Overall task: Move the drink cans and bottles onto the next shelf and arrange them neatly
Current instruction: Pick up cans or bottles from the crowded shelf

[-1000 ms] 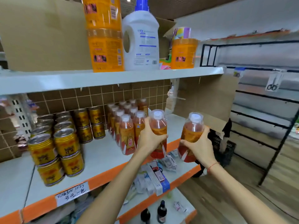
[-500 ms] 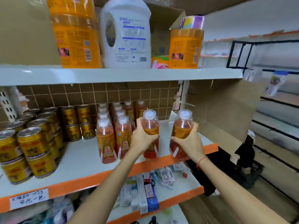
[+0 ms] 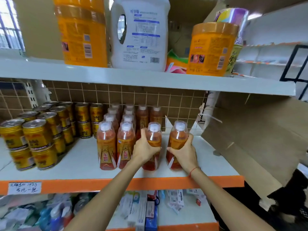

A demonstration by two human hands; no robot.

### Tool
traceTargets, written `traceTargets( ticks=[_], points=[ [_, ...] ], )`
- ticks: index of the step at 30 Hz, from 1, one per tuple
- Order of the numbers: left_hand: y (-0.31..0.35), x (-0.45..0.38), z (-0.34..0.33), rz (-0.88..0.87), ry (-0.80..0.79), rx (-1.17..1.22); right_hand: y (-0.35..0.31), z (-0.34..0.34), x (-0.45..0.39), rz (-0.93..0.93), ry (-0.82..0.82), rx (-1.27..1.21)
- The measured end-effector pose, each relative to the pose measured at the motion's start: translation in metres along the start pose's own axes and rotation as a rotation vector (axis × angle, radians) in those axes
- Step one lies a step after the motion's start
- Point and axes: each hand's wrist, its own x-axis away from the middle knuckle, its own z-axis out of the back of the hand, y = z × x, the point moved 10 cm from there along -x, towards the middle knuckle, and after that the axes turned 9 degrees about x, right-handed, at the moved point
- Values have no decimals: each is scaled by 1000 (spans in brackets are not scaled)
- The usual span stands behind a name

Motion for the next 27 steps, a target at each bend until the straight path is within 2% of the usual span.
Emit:
traceTargets(
  ticks=[11, 14, 18, 22, 25, 27],
  points=[
    [-12, -19, -5, -55, 14, 22, 17, -28, -17, -31, -29, -45],
    [-10, -20, -8, -83, -20, 10, 19, -29, -22, 0, -100, -57],
    [15, -24, 2, -169, -69, 12, 26, -35, -25, 23, -311, -55],
    [47, -36, 11, -239, -253, -180, 32, -38, -28, 43, -453, -25],
    [49, -41, 1, -260, -515, -478, 33, -38, -34, 33, -453, -40],
    [46, -42, -4, -241, -611, -555, 36, -40, -37, 24, -439, -62]
  ],
)
